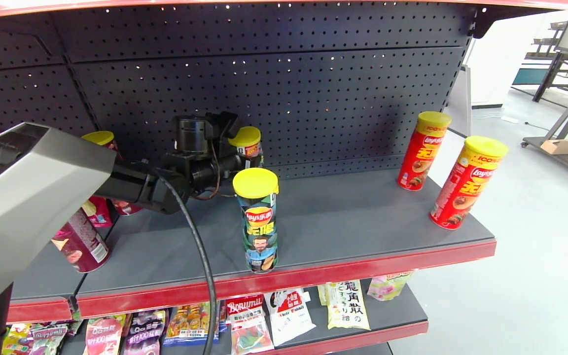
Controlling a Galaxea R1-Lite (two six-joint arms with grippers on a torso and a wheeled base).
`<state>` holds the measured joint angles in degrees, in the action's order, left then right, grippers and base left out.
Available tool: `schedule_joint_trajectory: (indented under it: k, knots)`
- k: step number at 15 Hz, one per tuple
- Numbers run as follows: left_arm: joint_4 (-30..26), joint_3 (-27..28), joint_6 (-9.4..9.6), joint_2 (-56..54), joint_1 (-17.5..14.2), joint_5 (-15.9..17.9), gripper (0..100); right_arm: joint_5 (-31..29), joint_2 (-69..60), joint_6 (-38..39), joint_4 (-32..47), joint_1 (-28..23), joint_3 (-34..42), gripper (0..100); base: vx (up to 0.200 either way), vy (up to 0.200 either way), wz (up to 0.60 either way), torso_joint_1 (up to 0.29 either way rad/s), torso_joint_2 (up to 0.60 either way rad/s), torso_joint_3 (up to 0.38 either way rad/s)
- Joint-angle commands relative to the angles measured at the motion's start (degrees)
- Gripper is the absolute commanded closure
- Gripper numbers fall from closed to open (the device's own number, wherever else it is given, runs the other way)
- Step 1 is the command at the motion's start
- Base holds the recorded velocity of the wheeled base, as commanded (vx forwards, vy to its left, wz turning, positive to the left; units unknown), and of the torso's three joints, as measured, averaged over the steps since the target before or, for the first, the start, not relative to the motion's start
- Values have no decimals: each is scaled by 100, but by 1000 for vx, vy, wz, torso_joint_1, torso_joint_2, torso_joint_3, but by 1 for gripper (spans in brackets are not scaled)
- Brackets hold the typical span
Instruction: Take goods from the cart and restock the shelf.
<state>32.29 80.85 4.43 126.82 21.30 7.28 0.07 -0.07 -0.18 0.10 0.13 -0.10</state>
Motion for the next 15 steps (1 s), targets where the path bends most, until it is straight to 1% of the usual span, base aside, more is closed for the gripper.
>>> schedule_joint_trajectory:
  k: [1,3,12,13,15]
  knots:
    - [-12,-8,-12,10,24,-7,100,1,7,-8,-1,13,1,0,0,0,0,0,0,0]
    - [-12,-8,-38,10,32,2,100,1,7,1,-1,4,1,0,0,0,0,0,0,0]
    - [-21,-34,-47,-8,32,11,100,1,7,-8,-1,4,1,0,0,0,0,0,0,0]
    - [-21,-34,-47,-8,32,11,0,1,7,-8,-1,4,1,0,0,0,0,0,0,0]
    - [-21,-34,-82,-17,41,11,0,1,7,1,-1,4,1,0,0,0,0,0,0,0]
